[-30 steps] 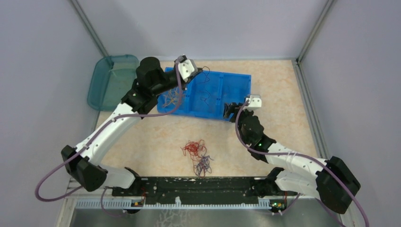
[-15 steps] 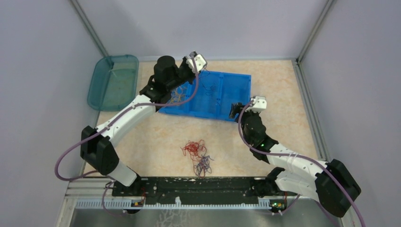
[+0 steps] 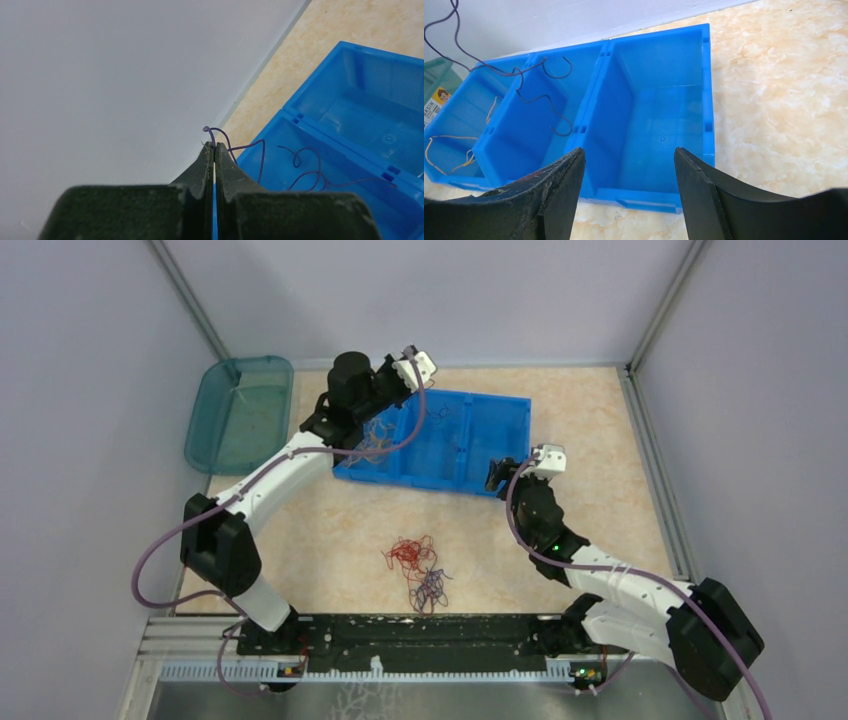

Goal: Untangle the cables

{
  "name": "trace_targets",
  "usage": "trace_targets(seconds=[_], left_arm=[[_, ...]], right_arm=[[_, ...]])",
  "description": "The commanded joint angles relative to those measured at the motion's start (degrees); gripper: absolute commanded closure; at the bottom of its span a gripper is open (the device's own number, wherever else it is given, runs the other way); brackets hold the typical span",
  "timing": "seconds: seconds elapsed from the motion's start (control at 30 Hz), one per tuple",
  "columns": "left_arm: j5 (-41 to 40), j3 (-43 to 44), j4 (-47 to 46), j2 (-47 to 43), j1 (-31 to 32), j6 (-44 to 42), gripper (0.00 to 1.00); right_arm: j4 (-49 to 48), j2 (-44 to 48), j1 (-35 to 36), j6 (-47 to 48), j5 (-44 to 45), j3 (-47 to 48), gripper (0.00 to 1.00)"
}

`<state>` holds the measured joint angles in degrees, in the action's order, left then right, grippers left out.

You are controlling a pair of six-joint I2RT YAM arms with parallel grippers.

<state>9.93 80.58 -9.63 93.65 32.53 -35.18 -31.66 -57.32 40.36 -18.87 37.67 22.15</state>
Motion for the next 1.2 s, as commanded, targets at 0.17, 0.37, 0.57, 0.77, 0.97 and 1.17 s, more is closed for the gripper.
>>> trace_targets(seconds=[0.17, 0.37, 0.57, 0.77, 0.97, 1.17], left_arm=[[-1.4, -0.4, -3.3, -1.3, -0.8, -5.8, 1.00], [2.5, 0.5, 1.7, -0.7, -1.1, -4.4, 1.00], [7.9, 3.1, 10.1, 2.4, -1.0, -2.6, 1.00], [9.3, 9.4, 17.2, 7.3, -1.0, -3.2, 0.52], [10.9, 15.0, 22.6, 8.1, -1.0, -1.4, 0.20], [19.4, 15.0, 35.1, 2.5, -1.8, -5.2, 0.10]], right_arm=[[-0.7, 1.6, -0.3, -2.2, -0.9, 0.8, 0.34], [-0.5, 1.5, -0.3, -3.2, -1.1, 0.8, 0.34], [-0.2, 1.1, -0.3, -3.8, -1.4, 1.3, 0.35], [0.0, 1.5, -0.3, -3.5, -1.6, 1.7, 0.35], [0.1, 1.2, -0.3, -3.3, -4.1, 1.9, 0.35], [1.3, -0.2, -0.2, -2.9, -14.1, 2.8, 0.36]])
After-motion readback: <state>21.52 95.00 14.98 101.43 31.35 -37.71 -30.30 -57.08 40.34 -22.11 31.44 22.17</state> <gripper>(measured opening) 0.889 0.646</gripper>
